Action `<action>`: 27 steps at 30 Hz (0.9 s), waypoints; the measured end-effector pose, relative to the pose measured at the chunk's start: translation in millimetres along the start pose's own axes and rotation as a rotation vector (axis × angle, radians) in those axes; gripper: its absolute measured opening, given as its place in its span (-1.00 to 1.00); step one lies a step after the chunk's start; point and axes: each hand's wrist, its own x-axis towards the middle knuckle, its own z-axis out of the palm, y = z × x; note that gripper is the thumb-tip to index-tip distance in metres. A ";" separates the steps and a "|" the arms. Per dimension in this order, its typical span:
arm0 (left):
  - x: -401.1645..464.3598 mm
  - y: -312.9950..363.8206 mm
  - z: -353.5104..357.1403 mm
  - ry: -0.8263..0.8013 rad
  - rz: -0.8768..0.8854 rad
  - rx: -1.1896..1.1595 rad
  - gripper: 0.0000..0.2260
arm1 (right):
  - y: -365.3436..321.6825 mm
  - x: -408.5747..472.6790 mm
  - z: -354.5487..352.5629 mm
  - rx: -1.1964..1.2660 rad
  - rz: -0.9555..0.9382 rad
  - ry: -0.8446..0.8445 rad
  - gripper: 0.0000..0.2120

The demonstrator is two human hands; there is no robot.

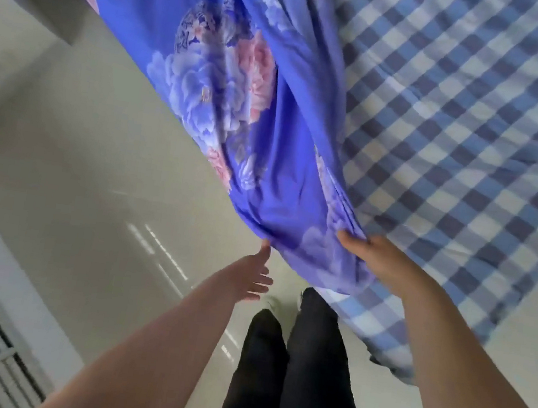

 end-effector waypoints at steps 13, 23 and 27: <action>-22.6 -59.0 154.1 -0.474 0.419 -0.621 -0.61 | 129.3 -60.7 -33.1 0.308 0.087 0.078 -0.55; -3.4 -109.7 266.7 0.173 0.389 -0.768 -0.72 | 70.8 -32.1 -95.2 0.664 0.018 -0.305 -0.70; -3.0 -118.6 268.3 0.359 0.360 -0.601 -0.86 | 27.6 -23.9 -116.7 0.550 -0.095 -0.324 -0.84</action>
